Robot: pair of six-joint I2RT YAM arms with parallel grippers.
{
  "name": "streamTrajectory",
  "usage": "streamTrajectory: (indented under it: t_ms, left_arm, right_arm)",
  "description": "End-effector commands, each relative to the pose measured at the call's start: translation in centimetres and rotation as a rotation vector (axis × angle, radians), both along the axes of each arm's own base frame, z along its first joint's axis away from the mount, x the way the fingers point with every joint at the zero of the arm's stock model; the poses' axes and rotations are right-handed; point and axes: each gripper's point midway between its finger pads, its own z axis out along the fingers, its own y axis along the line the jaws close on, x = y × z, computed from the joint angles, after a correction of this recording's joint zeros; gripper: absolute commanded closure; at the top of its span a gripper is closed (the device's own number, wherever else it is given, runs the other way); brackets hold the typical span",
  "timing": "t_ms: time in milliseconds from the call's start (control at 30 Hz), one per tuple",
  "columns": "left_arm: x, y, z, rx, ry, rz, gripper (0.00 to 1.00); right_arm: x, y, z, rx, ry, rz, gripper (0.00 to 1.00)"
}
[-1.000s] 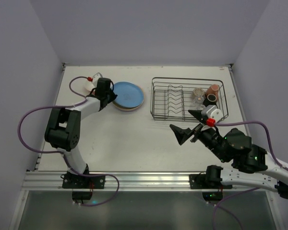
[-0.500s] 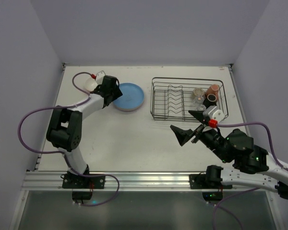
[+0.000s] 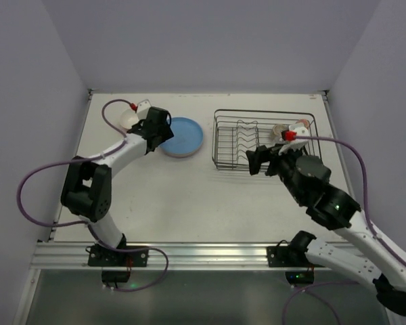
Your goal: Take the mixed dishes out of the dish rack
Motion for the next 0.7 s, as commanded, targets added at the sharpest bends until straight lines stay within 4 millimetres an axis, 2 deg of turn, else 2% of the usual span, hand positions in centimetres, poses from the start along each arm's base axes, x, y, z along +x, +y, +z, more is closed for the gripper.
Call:
streamTrajectory:
  t_ms: [0, 33, 67, 100, 133, 167, 200, 233, 267, 300, 333, 367, 400, 433, 467, 500, 533, 567, 633, 667]
  left_arm:
    - [-1.9, 0.8, 7.4, 0.016, -0.153, 0.014, 0.20]
    - [-2.5, 1.0, 8.4, 0.021, -0.167, 0.019, 0.06]
    - [-3.6, 1.4, 8.7, 0.033, -0.145, 0.013, 0.02]
    - [-4.6, 1.8, 10.6, 0.031, -0.175, -0.005, 0.00]
    - [-5.4, 2.0, 11.1, 0.033, -0.175, -0.017, 0.00]
    - [-6.5, 2.3, 11.3, 0.046, -0.154, -0.038, 0.00]
    - [-7.5, 2.6, 12.8, 0.057, -0.177, -0.076, 0.00]
    - [-8.2, 2.7, 13.3, 0.063, -0.173, -0.095, 0.00]
    - [-9.4, 3.1, 13.1, 0.080, -0.142, -0.116, 0.00]
    - [-10.4, 3.4, 14.2, 0.093, -0.157, -0.152, 0.00]
    - [-11.1, 2.9, 14.4, 0.081, -0.146, -0.197, 0.00]
    - [-12.4, 3.3, 14.7, 0.090, -0.131, -0.221, 0.00]
    - [-13.1, 3.3, 14.6, 0.113, -0.116, -0.268, 0.00]
    - [-13.7, 3.2, 14.7, 0.117, -0.107, -0.304, 0.00]
    - [-14.5, 3.5, 13.9, 0.139, -0.074, -0.325, 0.00]
    - [-15.2, 3.7, 14.1, 0.162, -0.084, -0.363, 0.00]
    - [-15.7, 3.6, 13.8, 0.156, -0.088, -0.384, 0.00]
    - [-16.4, 3.6, 13.0, 0.139, -0.122, -0.386, 0.00]
    - [-17.2, 1.9, 12.2, 0.062, -0.158, -0.471, 0.00]
    - [-17.3, 1.7, 12.0, 0.049, -0.177, -0.475, 0.00]
  right_arm:
    - [2.0, 1.3, -0.2, 0.142, 0.149, 0.031, 0.01]
    - [2.6, 1.3, -0.4, 0.142, 0.169, 0.018, 0.01]
    - [4.1, 0.7, -1.1, 0.135, 0.201, -0.030, 0.01]
    - [4.7, 0.5, -0.7, 0.152, 0.207, -0.042, 0.01]
    - [5.5, 0.0, -0.8, 0.161, 0.220, -0.065, 0.01]
    - [7.3, -1.7, -1.3, 0.169, 0.242, -0.134, 0.01]
    - [7.7, -1.7, -1.7, 0.168, 0.263, -0.104, 0.01]
    - [8.4, -2.4, -2.1, 0.152, 0.279, -0.120, 0.01]
    - [9.4, -4.0, -1.6, 0.136, 0.278, -0.165, 0.01]
    - [10.3, -5.2, -3.7, 0.049, 0.339, -0.218, 0.01]
    - [10.8, -6.0, -4.1, 0.013, 0.355, -0.242, 0.01]
    - [11.4, -7.1, -3.8, -0.011, 0.358, -0.272, 0.01]
    - [11.9, -7.6, -5.3, -0.066, 0.410, -0.279, 0.01]
    - [12.3, -7.8, -5.6, -0.073, 0.428, -0.269, 0.01]
    - [13.0, -8.6, -5.5, -0.073, 0.435, -0.273, 0.01]
    - [13.6, -8.9, -7.1, -0.100, 0.494, -0.265, 0.01]
    - [14.1, -9.4, -7.8, -0.110, 0.522, -0.273, 0.02]
    - [14.9, -10.5, -7.5, -0.110, 0.530, -0.309, 0.03]
    - [15.8, -11.0, -10.0, -0.133, 0.624, -0.318, 0.04]
    - [16.4, -11.0, -9.7, -0.133, 0.625, -0.307, 0.05]
